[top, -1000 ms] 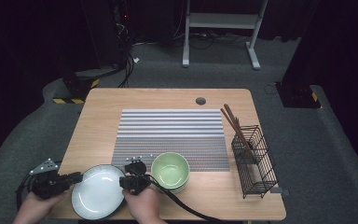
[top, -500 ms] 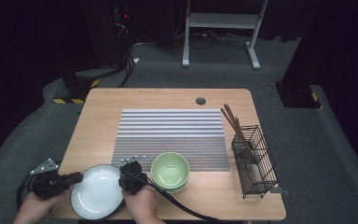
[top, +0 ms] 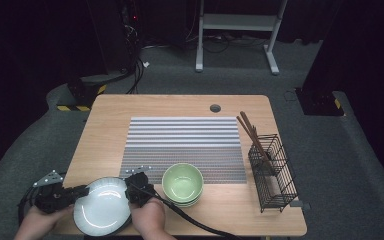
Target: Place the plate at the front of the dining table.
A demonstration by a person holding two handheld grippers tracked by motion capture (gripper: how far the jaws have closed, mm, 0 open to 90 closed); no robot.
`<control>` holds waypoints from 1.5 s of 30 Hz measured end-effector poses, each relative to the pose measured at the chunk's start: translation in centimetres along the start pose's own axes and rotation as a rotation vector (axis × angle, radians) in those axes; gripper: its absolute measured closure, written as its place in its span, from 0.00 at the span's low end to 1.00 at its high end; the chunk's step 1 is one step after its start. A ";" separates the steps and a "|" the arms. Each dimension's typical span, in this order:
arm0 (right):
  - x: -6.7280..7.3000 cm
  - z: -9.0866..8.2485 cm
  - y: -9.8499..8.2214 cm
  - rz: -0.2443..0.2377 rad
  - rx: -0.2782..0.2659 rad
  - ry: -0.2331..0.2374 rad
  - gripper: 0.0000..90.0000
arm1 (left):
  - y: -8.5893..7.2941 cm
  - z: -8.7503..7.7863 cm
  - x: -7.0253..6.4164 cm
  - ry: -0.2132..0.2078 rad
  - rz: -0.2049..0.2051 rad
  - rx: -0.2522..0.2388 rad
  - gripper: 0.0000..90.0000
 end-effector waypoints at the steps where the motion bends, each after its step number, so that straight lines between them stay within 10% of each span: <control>1: 0.0 0.1 0.0 -0.004 0.000 -0.001 0.92 | 0.0 0.0 0.0 0.000 0.000 0.000 0.83; 22: 0.9 -0.6 -1.8 0.004 0.078 0.079 0.72 | 0.3 0.0 0.3 0.045 0.013 -0.022 0.91; 37: 1.1 -0.5 -2.0 -0.034 0.073 0.057 0.74 | 0.6 0.1 0.5 0.031 -0.016 -0.050 0.91; 45: 1.1 0.0 -1.9 -0.147 0.024 -0.016 0.83 | 0.7 -0.1 0.8 0.029 -0.029 -0.070 0.92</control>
Point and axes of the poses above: each handheld gripper's, and its own axes: z roughly forward along the jaws, y roughly out of its top, x roughly to its left, the point moved 8 cm from there along z, roughly forward along the jaws, and after that the axes turned 3 degrees about -y, right-handed, at the moved point
